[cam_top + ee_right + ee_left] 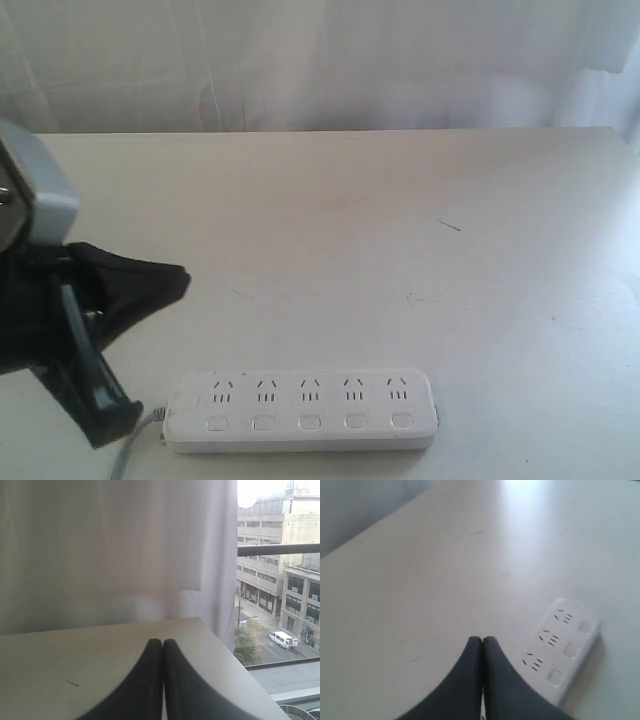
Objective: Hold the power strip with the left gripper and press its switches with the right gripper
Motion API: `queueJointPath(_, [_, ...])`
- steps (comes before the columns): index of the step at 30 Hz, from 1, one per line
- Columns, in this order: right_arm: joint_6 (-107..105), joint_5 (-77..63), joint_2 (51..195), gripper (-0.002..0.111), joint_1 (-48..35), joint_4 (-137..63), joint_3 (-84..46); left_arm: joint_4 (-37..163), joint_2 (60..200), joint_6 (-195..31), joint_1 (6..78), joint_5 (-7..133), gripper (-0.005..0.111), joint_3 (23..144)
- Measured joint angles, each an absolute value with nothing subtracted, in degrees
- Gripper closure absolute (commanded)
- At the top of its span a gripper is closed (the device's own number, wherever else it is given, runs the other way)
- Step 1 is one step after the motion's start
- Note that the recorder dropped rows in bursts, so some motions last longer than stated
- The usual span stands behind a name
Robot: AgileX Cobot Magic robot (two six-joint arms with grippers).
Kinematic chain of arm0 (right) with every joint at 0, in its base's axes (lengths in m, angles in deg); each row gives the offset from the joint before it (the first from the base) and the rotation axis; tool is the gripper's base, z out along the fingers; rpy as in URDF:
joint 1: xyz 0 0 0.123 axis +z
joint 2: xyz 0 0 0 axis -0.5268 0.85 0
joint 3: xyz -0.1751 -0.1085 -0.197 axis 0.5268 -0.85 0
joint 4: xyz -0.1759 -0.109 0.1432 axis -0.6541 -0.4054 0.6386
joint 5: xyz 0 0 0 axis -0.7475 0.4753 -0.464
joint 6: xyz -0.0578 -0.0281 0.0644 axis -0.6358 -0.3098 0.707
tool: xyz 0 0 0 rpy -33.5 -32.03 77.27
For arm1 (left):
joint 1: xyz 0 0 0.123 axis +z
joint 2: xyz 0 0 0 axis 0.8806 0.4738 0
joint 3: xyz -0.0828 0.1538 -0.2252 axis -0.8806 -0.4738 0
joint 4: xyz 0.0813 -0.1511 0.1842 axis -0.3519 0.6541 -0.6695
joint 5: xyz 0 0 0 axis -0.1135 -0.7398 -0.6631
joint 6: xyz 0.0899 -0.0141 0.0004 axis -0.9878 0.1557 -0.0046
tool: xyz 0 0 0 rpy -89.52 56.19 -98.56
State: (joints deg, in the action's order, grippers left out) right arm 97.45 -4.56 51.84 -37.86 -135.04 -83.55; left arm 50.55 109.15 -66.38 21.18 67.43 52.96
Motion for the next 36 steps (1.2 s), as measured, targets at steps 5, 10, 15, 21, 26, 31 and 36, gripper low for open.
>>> queueJointPath(5, [97.4,-4.7,51.8,0.108,-38.0,-135.0,-83.5,50.8,100.8,-60.3,30.7,74.1,0.107,44.9])
queueJointPath(10, [97.4,-4.7,51.8,0.108,-38.0,-135.0,-83.5,50.8,91.3,-52.9,39.6,76.8,0.107,36.5])
queueJointPath(15, [97.4,-4.8,51.8,0.108,-38.0,-135.0,-83.5,45.7,78.6,-42.9,46.9,77.4,0.107,28.6])
queueJointPath(21, [97.4,-4.8,51.8,0.108,-38.0,-135.0,-83.5,27.6,66.1,-23.2,52.3,77.1,0.107,23.4])
queueJointPath(26, [97.4,-4.8,51.8,0.108,-38.0,-135.0,-83.5,3.5,62.3,-1.6,52.9,74.5,0.107,23.2])
queueJointPath(31, [97.4,-4.8,51.8,0.108,-38.0,-135.0,-83.5,-17.6,62.8,13.7,52.9,73.0,0.107,23.2])
queueJointPath(36, [97.4,-4.8,51.8,0.108,-38.0,-135.0,-83.5,-23.3,64.2,20.2,52.9,70.3,0.107,23.1])
